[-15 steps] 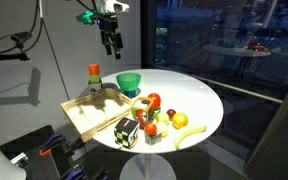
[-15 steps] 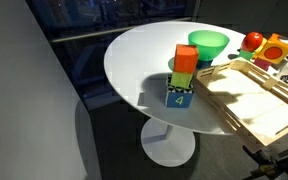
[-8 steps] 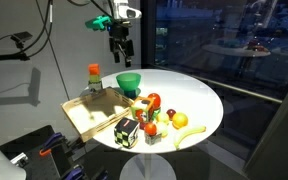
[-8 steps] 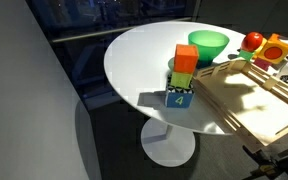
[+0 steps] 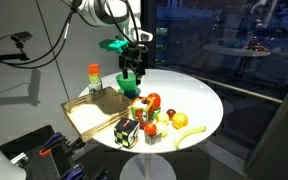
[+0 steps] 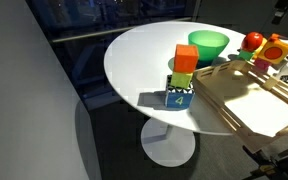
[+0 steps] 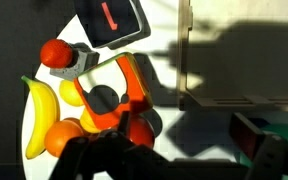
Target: Pick up the plushy block with car drawings and put it in the wooden box
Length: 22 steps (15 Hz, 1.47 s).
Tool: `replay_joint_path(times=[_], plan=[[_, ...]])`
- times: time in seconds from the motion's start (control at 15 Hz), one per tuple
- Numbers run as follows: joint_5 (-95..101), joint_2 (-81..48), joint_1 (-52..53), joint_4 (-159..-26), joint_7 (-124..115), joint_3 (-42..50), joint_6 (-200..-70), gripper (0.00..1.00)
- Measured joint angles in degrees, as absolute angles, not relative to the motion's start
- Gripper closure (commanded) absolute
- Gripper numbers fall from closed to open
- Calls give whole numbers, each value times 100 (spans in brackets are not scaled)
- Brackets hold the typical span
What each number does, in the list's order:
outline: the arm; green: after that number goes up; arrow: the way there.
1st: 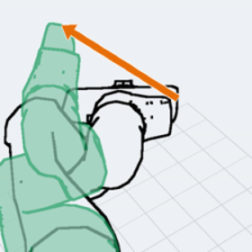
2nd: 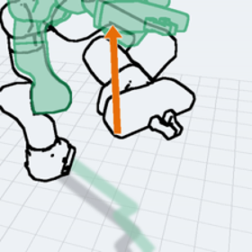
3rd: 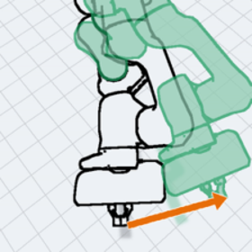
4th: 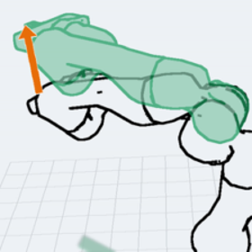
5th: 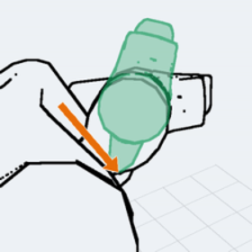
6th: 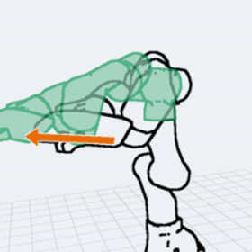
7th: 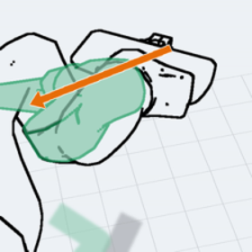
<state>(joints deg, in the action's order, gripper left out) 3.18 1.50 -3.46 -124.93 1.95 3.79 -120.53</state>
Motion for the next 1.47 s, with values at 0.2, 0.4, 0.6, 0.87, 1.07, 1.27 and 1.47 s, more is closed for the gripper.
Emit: replay_joint_path(times=[0.2, 0.4, 0.6, 0.87, 1.07, 1.27, 1.47], plan=[[319, -120, -358, -12486, 290, 425, -12176, 0], [374, -233, -408, -12481, 357, 489, -12200, 0], [492, -271, -490, -12482, 386, 567, -12200, 0], [538, -354, -623, -12483, 486, 675, -12248, 0], [538, -489, -688, -12483, 599, 722, -12426, 0], [530, -607, -700, -12484, 779, 723, -12602, 0], [506, -686, -700, -12492, 980, 722, -12737, 0]])
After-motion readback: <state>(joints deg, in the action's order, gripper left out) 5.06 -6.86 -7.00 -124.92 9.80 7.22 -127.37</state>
